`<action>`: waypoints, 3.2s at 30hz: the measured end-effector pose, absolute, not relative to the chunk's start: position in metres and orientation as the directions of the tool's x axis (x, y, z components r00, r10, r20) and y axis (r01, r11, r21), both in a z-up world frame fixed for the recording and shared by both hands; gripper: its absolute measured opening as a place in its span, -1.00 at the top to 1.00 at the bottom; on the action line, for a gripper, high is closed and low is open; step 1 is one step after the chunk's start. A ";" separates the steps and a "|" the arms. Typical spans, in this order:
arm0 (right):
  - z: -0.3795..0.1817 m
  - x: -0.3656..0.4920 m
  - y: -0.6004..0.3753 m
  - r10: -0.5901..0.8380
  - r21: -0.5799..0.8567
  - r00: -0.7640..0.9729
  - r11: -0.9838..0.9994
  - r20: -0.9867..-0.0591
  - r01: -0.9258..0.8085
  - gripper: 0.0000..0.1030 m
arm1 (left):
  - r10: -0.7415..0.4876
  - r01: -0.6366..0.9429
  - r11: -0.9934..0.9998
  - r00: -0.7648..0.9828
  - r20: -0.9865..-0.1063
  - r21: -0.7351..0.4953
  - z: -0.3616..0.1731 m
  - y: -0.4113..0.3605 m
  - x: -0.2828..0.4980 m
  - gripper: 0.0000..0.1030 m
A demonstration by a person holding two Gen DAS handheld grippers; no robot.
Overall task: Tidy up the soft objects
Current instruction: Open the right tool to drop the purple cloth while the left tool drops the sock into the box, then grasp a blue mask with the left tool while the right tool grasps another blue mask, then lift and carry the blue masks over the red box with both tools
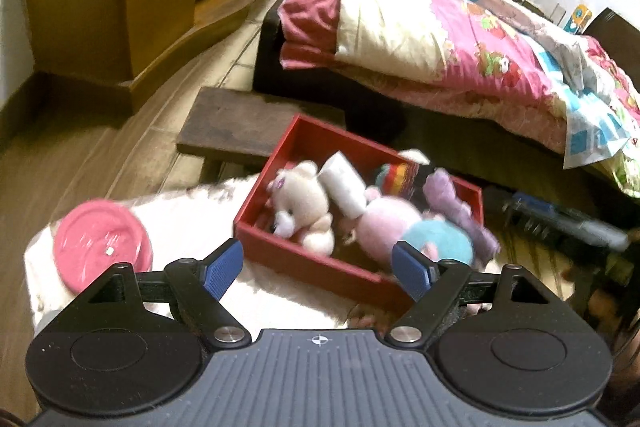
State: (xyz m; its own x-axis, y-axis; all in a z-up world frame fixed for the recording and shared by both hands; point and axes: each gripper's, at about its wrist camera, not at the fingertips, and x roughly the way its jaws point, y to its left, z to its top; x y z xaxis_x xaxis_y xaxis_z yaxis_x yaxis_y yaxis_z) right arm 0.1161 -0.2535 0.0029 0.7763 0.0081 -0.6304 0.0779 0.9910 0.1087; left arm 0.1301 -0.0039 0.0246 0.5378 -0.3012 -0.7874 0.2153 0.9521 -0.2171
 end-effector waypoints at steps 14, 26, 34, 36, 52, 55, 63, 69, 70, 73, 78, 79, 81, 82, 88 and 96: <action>0.002 0.052 -0.230 0.157 0.230 0.724 0.973 -0.671 0.002 0.61 | -0.171 0.202 0.977 0.527 -0.833 -0.073 0.002 0.011 0.100 -0.64; -0.007 0.027 -0.193 0.318 0.283 0.637 0.946 -0.702 -0.160 0.52 | -0.012 0.149 0.988 0.385 -0.923 0.049 -0.059 0.004 0.112 -0.65; -0.026 0.023 -0.203 0.358 0.343 0.577 0.929 -0.734 -0.141 0.51 | 0.034 0.185 0.977 0.358 -0.933 0.106 -0.086 -0.021 0.119 -0.36; -0.028 0.024 -0.207 0.351 0.344 0.575 0.930 -0.739 -0.126 0.50 | 0.105 0.159 0.972 0.371 -0.923 0.174 -0.092 -0.021 0.121 -0.34; -0.055 0.009 -0.197 0.353 0.337 0.489 0.933 -0.798 -0.123 0.50 | -0.084 0.131 0.990 0.242 -0.967 -0.053 -0.117 0.003 0.124 0.88; -0.058 0.002 -0.196 0.334 0.321 0.482 0.940 -0.810 -0.114 0.50 | -0.110 0.172 0.983 0.262 -0.959 -0.065 -0.107 -0.005 0.114 0.90; -0.078 -0.011 -0.190 0.310 0.318 0.427 0.947 -0.849 -0.056 0.50 | -0.252 0.179 0.962 0.308 -0.918 -0.204 -0.068 0.001 0.101 0.97; -0.095 -0.021 -0.160 0.270 0.236 0.373 0.962 -0.888 -0.137 0.42 | -0.264 0.175 0.961 0.326 -0.908 -0.216 -0.057 0.005 0.100 0.86; -0.099 -0.022 -0.157 0.250 0.209 0.373 0.967 -0.894 -0.147 0.41 | -0.241 0.173 0.966 0.322 -0.916 -0.193 -0.062 0.004 0.101 0.83; -0.106 -0.024 -0.155 0.223 0.177 0.366 0.972 -0.904 -0.154 0.41 | -0.135 0.191 0.979 0.317 -0.939 -0.076 -0.080 -0.004 0.103 0.43; -0.107 -0.024 -0.158 0.213 0.165 0.373 0.974 -0.903 -0.158 0.40 | 0.017 0.237 0.965 0.353 -0.935 0.108 -0.101 -0.020 0.102 -0.34; -0.107 -0.024 -0.158 0.216 0.166 0.373 0.973 -0.902 -0.162 0.40 | 0.018 0.249 0.962 0.341 -0.940 0.109 -0.105 -0.022 0.101 -0.30; -0.107 -0.024 -0.158 0.219 0.168 0.368 0.972 -0.904 -0.165 0.40 | -0.015 0.285 0.956 0.291 -0.957 0.072 -0.113 -0.029 0.099 0.09; -0.107 -0.024 -0.157 0.220 0.169 0.364 0.971 -0.905 -0.167 0.40 | -0.021 0.301 0.952 0.263 -0.965 0.061 -0.118 -0.032 0.098 0.16; -0.106 -0.025 -0.161 0.239 0.187 0.351 0.966 -0.905 -0.177 0.50 | -0.064 0.312 0.950 0.213 -0.975 0.006 -0.118 -0.034 0.092 0.65; -0.105 -0.023 -0.180 0.286 0.269 0.341 0.958 -0.896 -0.096 1.00 | -0.181 0.304 0.946 0.197 -0.964 -0.116 -0.101 -0.032 0.078 0.74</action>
